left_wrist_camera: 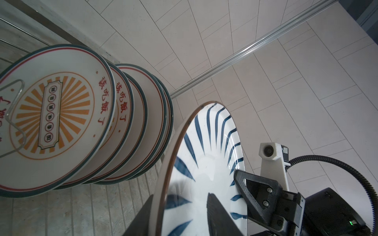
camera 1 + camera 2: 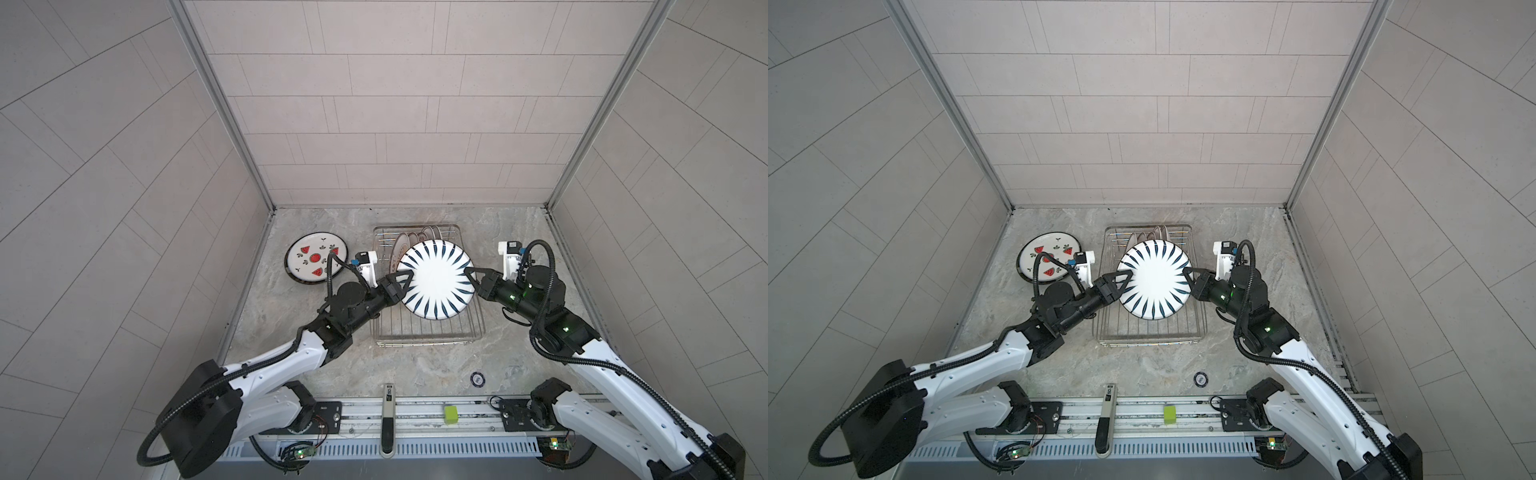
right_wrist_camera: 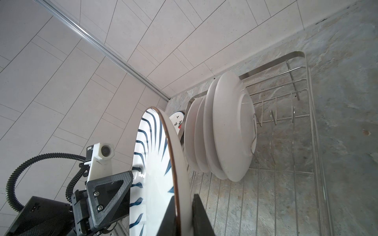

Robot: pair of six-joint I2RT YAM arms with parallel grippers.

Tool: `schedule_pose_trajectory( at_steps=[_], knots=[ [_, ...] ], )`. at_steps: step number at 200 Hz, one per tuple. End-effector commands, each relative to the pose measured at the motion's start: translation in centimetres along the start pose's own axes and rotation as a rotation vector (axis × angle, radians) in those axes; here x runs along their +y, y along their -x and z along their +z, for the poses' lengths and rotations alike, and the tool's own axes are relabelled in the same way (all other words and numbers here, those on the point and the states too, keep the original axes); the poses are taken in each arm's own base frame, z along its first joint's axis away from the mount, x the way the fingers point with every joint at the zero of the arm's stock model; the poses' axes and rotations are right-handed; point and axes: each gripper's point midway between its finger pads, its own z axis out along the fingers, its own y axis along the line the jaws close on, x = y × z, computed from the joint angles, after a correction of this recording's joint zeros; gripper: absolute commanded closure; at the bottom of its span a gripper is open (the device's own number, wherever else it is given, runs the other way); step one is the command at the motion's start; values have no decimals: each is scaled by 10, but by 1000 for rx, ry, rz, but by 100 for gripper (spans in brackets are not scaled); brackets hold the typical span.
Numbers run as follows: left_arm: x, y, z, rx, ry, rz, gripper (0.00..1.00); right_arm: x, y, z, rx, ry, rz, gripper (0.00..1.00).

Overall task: Unload the plates from the dish rack
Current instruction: Place the plate among the plates.

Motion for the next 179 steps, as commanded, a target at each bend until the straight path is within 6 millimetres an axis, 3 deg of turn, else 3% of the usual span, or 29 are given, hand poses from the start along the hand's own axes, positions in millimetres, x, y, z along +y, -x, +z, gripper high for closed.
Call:
schedule_pose_trajectory(
  at_steps=[1,21,58,106,144,179],
  knots=[
    [-19,0,-7,4,-71,-7,62,42,48,-11,-174,122,-18,96],
    [-21,-3,-7,20,-87,-15,72,42,48,-6,-164,123,-19,96],
    [-26,-9,-8,59,-118,-29,74,42,45,12,-123,139,-3,97],
    [-26,-8,-12,53,-114,-25,85,33,42,21,-111,104,-3,96],
    [-28,0,-11,28,-124,-34,92,35,20,35,6,77,-61,94],
    [-29,5,-10,11,-126,-43,97,32,14,37,24,22,-109,87]
  ],
)
